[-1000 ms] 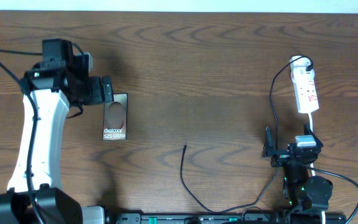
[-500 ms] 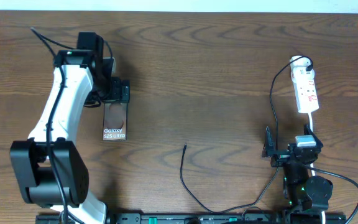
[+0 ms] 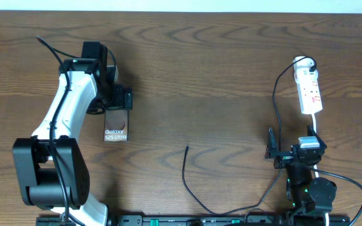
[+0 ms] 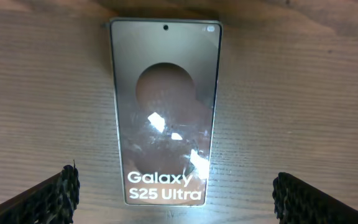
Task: Plug charger to phone and switch on socket
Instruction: 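Move the left gripper forward over the Galaxy phone box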
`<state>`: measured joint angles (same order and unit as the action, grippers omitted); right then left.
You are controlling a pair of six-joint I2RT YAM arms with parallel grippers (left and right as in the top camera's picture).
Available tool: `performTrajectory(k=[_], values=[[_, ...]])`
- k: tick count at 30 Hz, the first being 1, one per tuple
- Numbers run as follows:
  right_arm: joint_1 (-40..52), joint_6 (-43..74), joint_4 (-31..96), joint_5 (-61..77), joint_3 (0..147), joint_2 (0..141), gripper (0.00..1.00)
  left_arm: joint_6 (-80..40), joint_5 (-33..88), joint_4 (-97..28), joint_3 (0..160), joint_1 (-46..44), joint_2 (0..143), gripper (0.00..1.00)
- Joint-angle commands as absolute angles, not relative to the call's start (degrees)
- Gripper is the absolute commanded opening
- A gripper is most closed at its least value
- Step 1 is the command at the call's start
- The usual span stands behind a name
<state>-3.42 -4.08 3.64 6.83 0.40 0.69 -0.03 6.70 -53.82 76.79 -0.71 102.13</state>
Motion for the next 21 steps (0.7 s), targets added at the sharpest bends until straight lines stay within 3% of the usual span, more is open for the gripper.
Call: performTrajectory(k=[1,21], values=[[-3.8,-4.4,3.9,6.8,0.3,0.3,0.99,-0.5,7.0,-52.6,74.2,-0.7,102.0,0.98],[-3.8,-4.4,3.9,6.8,0.3,0.4,0.99,0.0,6.8,-43.1,66.2,-0.7,103.0,0.98]])
